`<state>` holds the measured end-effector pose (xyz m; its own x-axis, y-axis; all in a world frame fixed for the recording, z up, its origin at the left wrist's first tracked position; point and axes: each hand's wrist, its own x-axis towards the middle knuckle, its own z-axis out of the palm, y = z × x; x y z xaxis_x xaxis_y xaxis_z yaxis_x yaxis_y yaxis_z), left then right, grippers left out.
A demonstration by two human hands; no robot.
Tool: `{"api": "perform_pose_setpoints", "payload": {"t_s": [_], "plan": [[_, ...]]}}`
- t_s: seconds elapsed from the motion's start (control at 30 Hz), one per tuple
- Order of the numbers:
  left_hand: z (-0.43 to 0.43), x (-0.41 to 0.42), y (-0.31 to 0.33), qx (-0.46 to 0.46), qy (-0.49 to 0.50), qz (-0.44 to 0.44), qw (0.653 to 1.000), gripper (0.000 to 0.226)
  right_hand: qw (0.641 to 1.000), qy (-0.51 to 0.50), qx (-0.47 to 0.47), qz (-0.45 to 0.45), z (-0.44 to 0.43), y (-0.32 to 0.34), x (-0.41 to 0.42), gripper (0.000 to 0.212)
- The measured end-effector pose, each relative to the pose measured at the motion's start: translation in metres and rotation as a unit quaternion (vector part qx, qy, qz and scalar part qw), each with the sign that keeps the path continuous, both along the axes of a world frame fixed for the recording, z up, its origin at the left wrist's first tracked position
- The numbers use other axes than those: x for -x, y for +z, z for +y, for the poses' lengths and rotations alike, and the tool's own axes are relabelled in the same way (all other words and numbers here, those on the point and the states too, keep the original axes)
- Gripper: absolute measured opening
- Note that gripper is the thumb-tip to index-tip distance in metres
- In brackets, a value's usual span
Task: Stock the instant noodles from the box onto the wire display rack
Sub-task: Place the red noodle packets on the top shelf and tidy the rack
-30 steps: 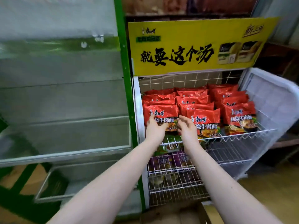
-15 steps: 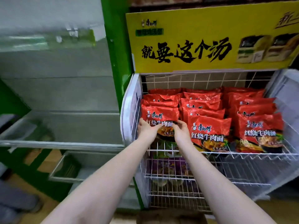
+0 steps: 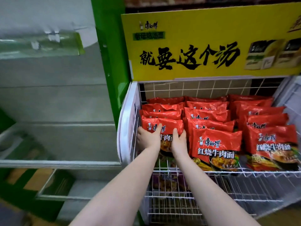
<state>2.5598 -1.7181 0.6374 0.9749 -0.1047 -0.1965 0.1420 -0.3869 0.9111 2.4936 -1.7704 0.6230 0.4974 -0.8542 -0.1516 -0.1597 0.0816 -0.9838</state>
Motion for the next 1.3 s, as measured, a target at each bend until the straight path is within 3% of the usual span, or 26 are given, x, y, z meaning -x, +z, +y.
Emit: {"api": "perform_pose_setpoints", "payload": {"t_s": [0.2, 0.3, 0.37, 0.47, 0.73, 0.87, 1.17, 1.3], "plan": [[-0.008, -0.013, -0.003, 0.126, 0.005, 0.035, 0.991, 0.049, 1.000, 0.013, -0.006, -0.007, -0.019, -0.003, -0.011, 0.061], [-0.015, -0.012, 0.003, 0.179, 0.009, 0.044, 0.983, 0.058, 1.000, 0.015, -0.017, -0.017, -0.029, 0.001, -0.015, 0.063], [-0.017, -0.011, 0.005, 0.196, 0.015, 0.049, 0.979, 0.076, 0.999, 0.016, -0.030, -0.029, -0.033, 0.002, -0.016, 0.065], [-0.021, -0.016, 0.000, 0.192, 0.014, 0.061, 0.979, 0.091, 0.999, 0.017, -0.030, -0.036, -0.034, 0.002, -0.018, 0.069], [-0.025, -0.012, 0.000, 0.217, 0.064, 0.065, 0.972, 0.050, 0.999, 0.017, 0.009, -0.025, -0.032, 0.012, -0.013, 0.050], [-0.033, -0.010, 0.002, 0.244, 0.012, 0.081, 0.966, 0.056, 0.997, 0.000, -0.060, -0.045, -0.042, 0.015, -0.012, 0.057], [-0.032, -0.020, -0.001, 0.233, 0.024, 0.077, 0.969, 0.052, 0.996, 0.015, -0.065, -0.058, -0.037, 0.026, -0.010, 0.062], [-0.033, -0.019, 0.000, 0.208, 0.050, 0.063, 0.975, 0.055, 0.994, 0.002, 0.022, -0.106, -0.036, 0.034, -0.006, 0.052]]}}
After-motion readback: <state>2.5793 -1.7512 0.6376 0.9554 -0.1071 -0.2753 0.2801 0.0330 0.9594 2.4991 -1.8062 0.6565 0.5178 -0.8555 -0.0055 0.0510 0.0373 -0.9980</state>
